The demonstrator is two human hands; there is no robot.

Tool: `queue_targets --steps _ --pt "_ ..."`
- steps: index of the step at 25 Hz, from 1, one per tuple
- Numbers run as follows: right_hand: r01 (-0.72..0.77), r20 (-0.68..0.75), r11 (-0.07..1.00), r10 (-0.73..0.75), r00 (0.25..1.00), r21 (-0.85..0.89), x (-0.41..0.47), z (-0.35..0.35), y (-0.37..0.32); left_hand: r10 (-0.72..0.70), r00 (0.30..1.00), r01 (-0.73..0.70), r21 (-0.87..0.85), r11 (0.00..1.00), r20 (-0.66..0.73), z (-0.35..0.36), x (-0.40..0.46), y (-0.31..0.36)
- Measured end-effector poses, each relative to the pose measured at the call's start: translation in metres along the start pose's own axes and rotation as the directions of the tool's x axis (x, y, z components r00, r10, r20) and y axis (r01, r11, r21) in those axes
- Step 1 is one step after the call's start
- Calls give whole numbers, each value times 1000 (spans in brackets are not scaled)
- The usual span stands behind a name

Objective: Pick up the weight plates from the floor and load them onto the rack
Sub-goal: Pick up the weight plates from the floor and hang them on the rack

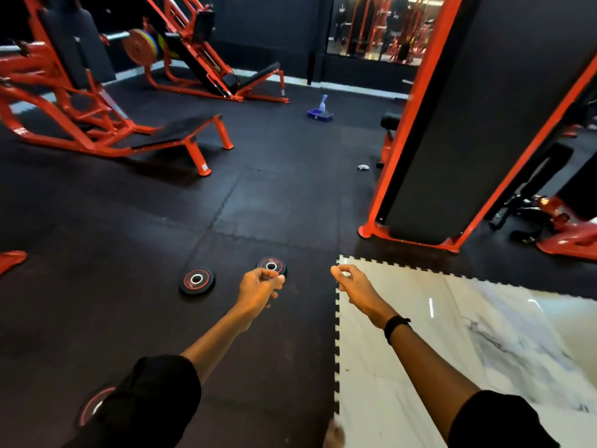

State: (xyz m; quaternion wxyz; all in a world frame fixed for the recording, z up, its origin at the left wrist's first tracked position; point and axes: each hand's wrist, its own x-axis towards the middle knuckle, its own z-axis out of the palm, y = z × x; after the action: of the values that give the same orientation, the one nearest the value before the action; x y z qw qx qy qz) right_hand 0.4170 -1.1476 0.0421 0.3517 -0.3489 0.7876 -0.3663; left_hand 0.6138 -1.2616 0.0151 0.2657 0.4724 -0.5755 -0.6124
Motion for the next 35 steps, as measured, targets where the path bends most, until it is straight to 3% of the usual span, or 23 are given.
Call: queue_targets --steps 12,16,21,29,32,35 --pt "-28 226 999 32 974 -23 340 -51 -40 -118 957 115 -27 993 -266 58 305 54" --pt "-74 315 996 86 945 -51 424 -30 -67 -207 908 191 -78 978 -364 48 366 47" --pt "-142 410 978 192 892 -149 536 25 -77 -350 802 302 -178 937 -483 25 480 2" --pt "-455 406 871 489 772 -186 713 99 -51 -617 673 568 -249 785 -409 15 645 -81" --pt "-557 384 813 574 723 -167 774 133 -16 -684 615 657 -224 720 -392 14 701 -121" --pt "-655 356 741 659 663 -151 842 184 66 -714 605 705 -180 686 -354 25 765 -209"
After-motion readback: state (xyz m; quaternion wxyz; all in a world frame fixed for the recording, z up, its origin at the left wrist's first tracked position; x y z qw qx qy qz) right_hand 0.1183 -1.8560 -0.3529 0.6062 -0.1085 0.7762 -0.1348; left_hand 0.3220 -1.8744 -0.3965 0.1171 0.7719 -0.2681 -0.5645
